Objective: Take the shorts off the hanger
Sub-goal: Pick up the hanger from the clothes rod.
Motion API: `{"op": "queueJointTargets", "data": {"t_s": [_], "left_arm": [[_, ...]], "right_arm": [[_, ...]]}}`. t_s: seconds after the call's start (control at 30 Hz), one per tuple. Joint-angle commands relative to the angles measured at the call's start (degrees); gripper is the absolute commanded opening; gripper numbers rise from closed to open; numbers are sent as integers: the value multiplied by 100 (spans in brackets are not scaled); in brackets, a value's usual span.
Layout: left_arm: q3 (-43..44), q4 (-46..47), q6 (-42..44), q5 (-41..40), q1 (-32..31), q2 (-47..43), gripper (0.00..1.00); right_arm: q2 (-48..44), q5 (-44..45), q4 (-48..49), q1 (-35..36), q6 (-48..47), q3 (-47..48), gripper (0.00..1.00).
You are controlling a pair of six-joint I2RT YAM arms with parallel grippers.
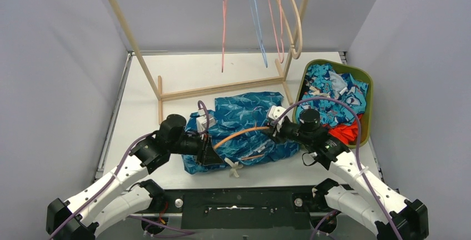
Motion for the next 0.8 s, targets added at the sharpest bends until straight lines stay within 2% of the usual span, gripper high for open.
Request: {"op": "queueJointTargets", "data": {"t_s": [0.0,0.17,0.2,0.33,0.47,0.6,0.77], "left_arm": [[489,519,195,109,-32,-97,0],[603,350,258,-239,-31,-90,0],[653,298,269,-321,-33,-74,5],[913,-42,364,-617,-31,9,36],[1305,-495,610,-1050,-23,98,57],[1545,-745,703,-1263,-27,139,68],[1713,-871,809,-1263,-25,455,68]], "right_arm": [[-173,-35,728,90,103,-145,22],[-329,-67,659,99,25,-174,0],[-357,-76,584,109,-15,-168,0],[-424,-78,304,108,-241,-102,0],[-386,-112,-124,125,-613,32,0],[-219,-157,-466,162,-815,191,0],[-127,-225,-447,271,-837,213,0]]}}
